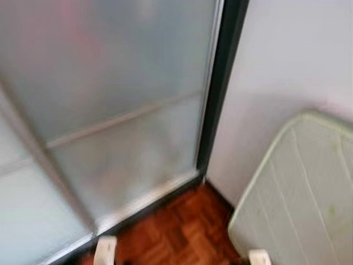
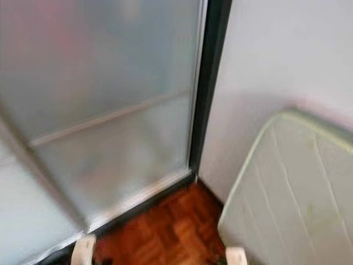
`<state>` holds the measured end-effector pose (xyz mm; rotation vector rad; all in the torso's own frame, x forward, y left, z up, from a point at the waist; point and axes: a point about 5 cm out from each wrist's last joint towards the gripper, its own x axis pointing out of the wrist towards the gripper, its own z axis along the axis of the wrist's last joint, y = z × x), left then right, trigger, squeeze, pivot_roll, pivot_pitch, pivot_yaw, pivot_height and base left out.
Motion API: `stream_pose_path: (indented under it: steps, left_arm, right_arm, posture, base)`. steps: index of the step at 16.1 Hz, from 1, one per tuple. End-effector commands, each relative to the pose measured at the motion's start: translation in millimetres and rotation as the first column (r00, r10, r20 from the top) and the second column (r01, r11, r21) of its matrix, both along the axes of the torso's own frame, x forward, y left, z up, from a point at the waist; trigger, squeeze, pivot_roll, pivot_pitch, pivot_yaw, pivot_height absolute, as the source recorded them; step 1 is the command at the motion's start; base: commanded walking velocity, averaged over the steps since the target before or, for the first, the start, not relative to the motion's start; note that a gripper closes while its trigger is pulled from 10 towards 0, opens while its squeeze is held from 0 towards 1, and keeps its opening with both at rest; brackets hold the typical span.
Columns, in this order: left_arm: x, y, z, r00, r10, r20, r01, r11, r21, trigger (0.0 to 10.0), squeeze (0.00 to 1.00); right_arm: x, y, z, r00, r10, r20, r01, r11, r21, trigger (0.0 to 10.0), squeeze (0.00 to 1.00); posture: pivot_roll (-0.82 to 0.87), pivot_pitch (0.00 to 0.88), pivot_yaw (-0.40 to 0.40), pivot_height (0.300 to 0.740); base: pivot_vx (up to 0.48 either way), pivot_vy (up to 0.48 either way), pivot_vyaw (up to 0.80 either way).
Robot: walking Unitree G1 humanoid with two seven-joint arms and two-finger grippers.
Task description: Clean up the room
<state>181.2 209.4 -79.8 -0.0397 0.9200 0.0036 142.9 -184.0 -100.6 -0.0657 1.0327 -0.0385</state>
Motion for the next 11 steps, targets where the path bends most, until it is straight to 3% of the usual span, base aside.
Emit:
stream_pose_path:
  steps: [1,7,11]
  left_arm:
    - [-2.1,10.0,0.7,1.0,0.012,-0.012,-0.012,1.0,0.022,10.0,0.0]
    - [-1.5,10.0,1.0,1.0,0.015,-0.01,-0.014,1.0,0.021,10.0,0.0]
    - [-1.4,10.2,1.1,1.0,0.013,-0.01,-0.013,1.0,0.022,10.0,0.0]
  right_arm:
    - [1.0,8.2,-0.4,1.0,0.004,0.004,-0.004,1.0,0.018,10.0,0.0]
    - [1.3,7.7,-0.2,1.0,-0.006,0.01,0.006,1.0,0.016,10.0,0.0]
    - [1.9,8.8,0.1,1.0,0.006,0.016,-0.006,1.0,0.017,10.0,0.0]
  posture:
    - [0.01,0.024,-0.042,0.74]
    - [0.01,0.031,-0.042,0.74]
    - [0.01,0.032,-0.042,0.74]
  base:
    - [0.337,0.0,-0.79]
    - [0.34,0.0,-0.74]
    - [0.341,0.0,0.0]
